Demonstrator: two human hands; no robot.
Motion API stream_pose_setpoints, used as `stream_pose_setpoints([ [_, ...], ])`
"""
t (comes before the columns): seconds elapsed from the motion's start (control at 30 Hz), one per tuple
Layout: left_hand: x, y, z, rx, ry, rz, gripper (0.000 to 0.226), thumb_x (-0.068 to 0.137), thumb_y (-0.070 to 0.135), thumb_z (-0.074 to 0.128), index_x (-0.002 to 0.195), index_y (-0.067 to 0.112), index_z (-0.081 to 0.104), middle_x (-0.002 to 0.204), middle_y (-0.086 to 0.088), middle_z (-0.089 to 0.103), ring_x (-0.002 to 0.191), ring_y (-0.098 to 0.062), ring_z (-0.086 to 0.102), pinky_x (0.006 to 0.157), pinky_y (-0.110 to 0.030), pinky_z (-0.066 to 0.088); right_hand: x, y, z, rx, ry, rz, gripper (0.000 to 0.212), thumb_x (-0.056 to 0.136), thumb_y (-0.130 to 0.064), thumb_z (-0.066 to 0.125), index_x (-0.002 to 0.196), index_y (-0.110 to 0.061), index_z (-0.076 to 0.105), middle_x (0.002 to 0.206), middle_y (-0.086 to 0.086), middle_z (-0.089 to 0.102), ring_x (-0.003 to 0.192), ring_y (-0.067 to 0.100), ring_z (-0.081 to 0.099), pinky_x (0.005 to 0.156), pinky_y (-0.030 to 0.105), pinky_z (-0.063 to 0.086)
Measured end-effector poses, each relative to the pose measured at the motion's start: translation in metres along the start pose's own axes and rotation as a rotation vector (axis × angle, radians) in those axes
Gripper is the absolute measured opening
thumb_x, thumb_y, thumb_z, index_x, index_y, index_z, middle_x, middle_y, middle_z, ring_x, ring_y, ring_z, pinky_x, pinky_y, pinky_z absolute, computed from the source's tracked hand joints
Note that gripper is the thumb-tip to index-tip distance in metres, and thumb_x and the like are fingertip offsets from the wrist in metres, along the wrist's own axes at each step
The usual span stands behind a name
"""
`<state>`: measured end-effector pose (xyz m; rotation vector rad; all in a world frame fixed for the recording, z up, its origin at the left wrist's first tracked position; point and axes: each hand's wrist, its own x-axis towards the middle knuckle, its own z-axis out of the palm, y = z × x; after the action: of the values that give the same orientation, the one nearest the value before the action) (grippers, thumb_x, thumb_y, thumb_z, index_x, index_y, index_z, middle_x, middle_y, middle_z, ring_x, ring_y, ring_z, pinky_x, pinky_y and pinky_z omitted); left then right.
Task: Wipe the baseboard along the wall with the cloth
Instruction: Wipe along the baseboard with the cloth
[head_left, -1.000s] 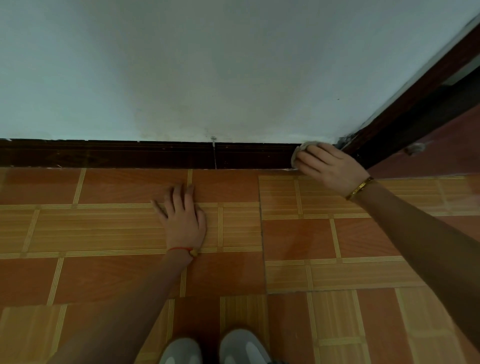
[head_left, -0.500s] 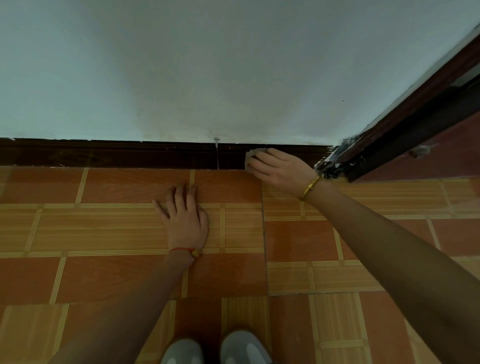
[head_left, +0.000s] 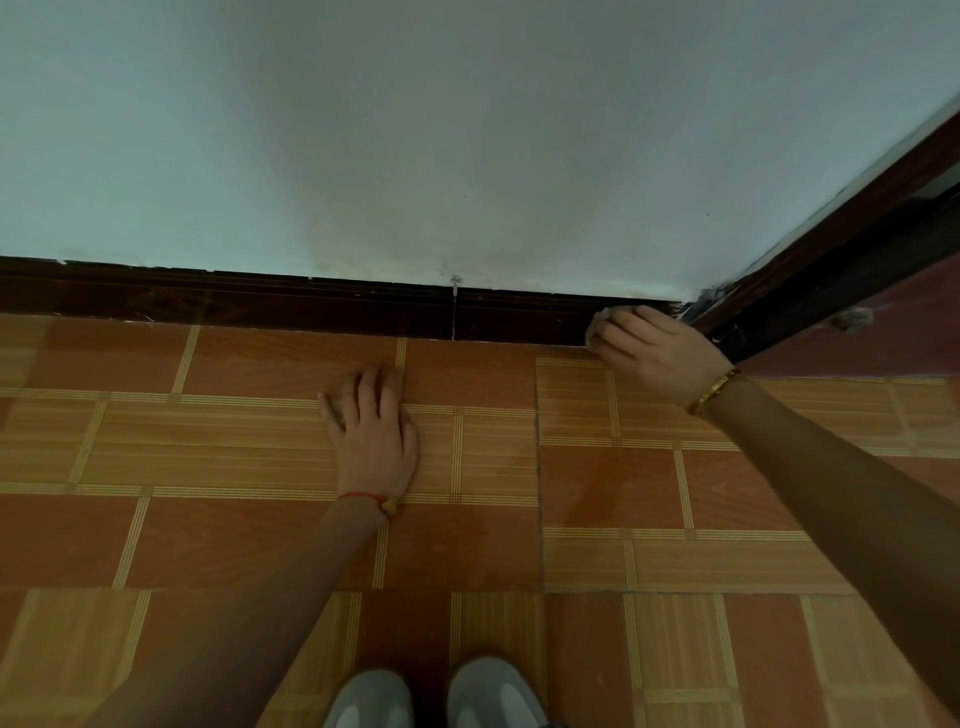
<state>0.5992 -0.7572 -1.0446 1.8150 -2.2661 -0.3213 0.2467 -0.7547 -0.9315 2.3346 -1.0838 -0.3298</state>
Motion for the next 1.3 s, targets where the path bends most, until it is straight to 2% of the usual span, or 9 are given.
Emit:
stream_pose_setpoints([
  [0.07,-0.001,-0.009,-0.004,0.019,0.0,-0.005,0.055,0.092,0.033,0.033,0.143,0.014,0.044,0.148,-0.015,0.044,0.142,-0.037,0.031,0.117,-0.069,0.011,0.027,-0.008,-0.009,0.016,0.065,-0.045,0.037,0.093,-0.003,0.037,0.125,-0.005,0.056,0.124,0.012,0.057,0.119,0.03,0.052,0.102,0.039,0.039],
  [0.23,-0.006,-0.034,-0.02,0.024,0.032,-0.094,0.057,0.091,0.034,0.032,0.143,0.013,0.044,0.148,-0.018,0.043,0.14,-0.039,0.031,0.118,-0.068,0.012,0.116,-0.042,-0.023,0.038,0.196,-0.171,0.039,0.094,-0.004,0.037,0.128,-0.005,0.056,0.128,0.011,0.058,0.121,0.027,0.053,0.104,0.037,0.041],
  [0.47,-0.024,-0.077,-0.033,0.065,0.049,-0.234,0.058,0.091,0.033,0.032,0.145,0.013,0.043,0.151,-0.017,0.041,0.142,-0.039,0.032,0.117,-0.068,0.013,0.215,-0.093,-0.033,0.009,0.312,-0.144,0.029,0.095,-0.006,0.054,0.123,-0.004,0.059,0.125,0.008,0.057,0.12,0.025,0.048,0.107,0.035,0.035],
  [0.77,-0.05,-0.134,-0.046,0.006,0.111,-0.393,0.058,0.095,0.036,0.03,0.148,0.016,0.04,0.153,-0.012,0.038,0.146,-0.034,0.026,0.119,-0.066,0.007,0.194,-0.082,-0.036,0.065,0.275,-0.182,0.038,0.094,0.0,0.038,0.128,0.001,0.055,0.127,0.015,0.058,0.119,0.03,0.051,0.107,0.039,0.033],
  [0.9,-0.055,-0.142,-0.047,-0.006,0.154,-0.483,0.056,0.096,0.035,0.033,0.148,0.015,0.039,0.153,-0.013,0.037,0.147,-0.035,0.025,0.119,-0.067,0.008,0.194,-0.08,-0.037,0.063,0.239,-0.188,0.043,0.093,-0.006,0.031,0.124,0.004,0.058,0.124,0.018,0.06,0.119,0.032,0.042,0.107,0.04,0.027],
  [1.0,-0.053,-0.139,-0.047,-0.01,0.155,-0.505,0.055,0.096,0.035,0.034,0.147,0.015,0.04,0.153,-0.013,0.038,0.147,-0.035,0.025,0.119,-0.066,0.008,0.218,-0.09,-0.038,0.03,0.291,-0.211,0.043,0.098,-0.002,0.024,0.128,0.003,0.055,0.127,0.016,0.057,0.122,0.032,0.046,0.109,0.04,0.028],
  [1.13,-0.051,-0.14,-0.049,-0.001,0.147,-0.515,0.054,0.097,0.035,0.037,0.147,0.016,0.041,0.154,-0.012,0.038,0.147,-0.034,0.025,0.119,-0.066,0.007,0.278,-0.118,-0.041,-0.041,0.393,-0.251,0.032,0.098,-0.003,0.04,0.125,0.004,0.055,0.123,0.017,0.056,0.12,0.031,0.048,0.106,0.039,0.034],
  [1.23,-0.051,-0.139,-0.05,0.002,0.147,-0.514,0.053,0.097,0.035,0.039,0.147,0.016,0.041,0.153,-0.011,0.039,0.147,-0.033,0.027,0.119,-0.065,0.007,0.328,-0.143,-0.048,-0.018,0.334,-0.199,0.036,0.094,-0.012,0.042,0.121,0.003,0.061,0.123,0.02,0.06,0.12,0.026,0.038,0.102,0.034,0.031],
  [1.3,-0.051,-0.139,-0.051,0.002,0.15,-0.511,0.054,0.096,0.035,0.039,0.147,0.016,0.042,0.153,-0.011,0.039,0.147,-0.033,0.027,0.119,-0.065,0.008,0.359,-0.16,-0.059,-0.054,0.272,-0.254,0.034,0.091,-0.014,0.047,0.116,0.0,0.066,0.119,0.018,0.063,0.118,0.024,0.042,0.101,0.033,0.033],
])
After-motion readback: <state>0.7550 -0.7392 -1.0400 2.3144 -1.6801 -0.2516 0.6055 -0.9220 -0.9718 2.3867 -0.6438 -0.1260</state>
